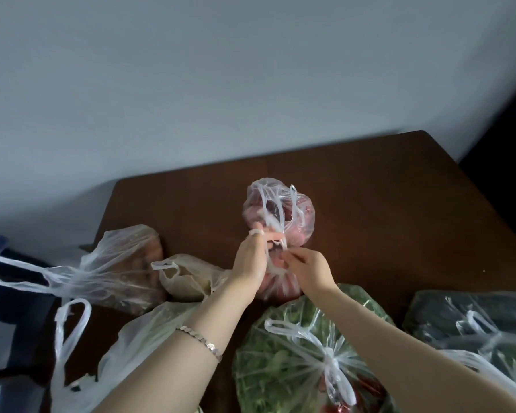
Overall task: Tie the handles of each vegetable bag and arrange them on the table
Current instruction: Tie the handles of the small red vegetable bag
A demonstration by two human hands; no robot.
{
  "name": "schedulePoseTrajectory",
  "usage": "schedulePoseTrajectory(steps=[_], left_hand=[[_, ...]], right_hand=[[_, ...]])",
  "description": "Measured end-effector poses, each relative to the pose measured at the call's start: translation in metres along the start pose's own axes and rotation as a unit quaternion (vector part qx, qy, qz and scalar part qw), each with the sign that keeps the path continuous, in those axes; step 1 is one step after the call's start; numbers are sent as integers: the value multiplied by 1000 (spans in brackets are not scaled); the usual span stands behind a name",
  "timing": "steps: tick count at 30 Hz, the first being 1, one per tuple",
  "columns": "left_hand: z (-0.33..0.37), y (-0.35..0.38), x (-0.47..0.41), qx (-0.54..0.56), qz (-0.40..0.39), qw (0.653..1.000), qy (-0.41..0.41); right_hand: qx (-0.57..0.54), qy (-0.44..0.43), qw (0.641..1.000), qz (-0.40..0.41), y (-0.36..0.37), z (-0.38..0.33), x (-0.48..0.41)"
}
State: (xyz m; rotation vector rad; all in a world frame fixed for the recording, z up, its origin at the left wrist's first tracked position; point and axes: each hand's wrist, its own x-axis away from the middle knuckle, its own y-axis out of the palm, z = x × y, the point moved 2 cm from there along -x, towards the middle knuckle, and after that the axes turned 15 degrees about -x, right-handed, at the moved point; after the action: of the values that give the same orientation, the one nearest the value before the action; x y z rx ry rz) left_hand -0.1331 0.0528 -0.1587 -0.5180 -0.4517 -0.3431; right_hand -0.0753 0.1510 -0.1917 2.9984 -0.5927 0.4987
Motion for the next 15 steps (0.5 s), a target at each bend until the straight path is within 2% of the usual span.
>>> schedulePoseTrajectory(steps=[2,4,7,9,11,12,15], left_hand=[[5,-7,9,-123,95,984,83],[15,-7,16,-162,56,978,118],[23,-1,15,-127,-19,987,99],[23,3,7,-59,-47,995,71],[19,3,3,-1,-71,997,39],[18,2,2,-8,-73,996,42],[6,1,7,-169,-65,979,96]], right_hand=[[19,21,1000,4,2,2,-4],[80,2,996,-40,6,-2,-3],[155,-24,980,-120,11,-1,1],[132,-32,982,-132,8,2,6],[63,-12,991,-115,3,5,7],[21,9,995,-101,1,5,7],[-67,58,994,-64,-3,8,3]])
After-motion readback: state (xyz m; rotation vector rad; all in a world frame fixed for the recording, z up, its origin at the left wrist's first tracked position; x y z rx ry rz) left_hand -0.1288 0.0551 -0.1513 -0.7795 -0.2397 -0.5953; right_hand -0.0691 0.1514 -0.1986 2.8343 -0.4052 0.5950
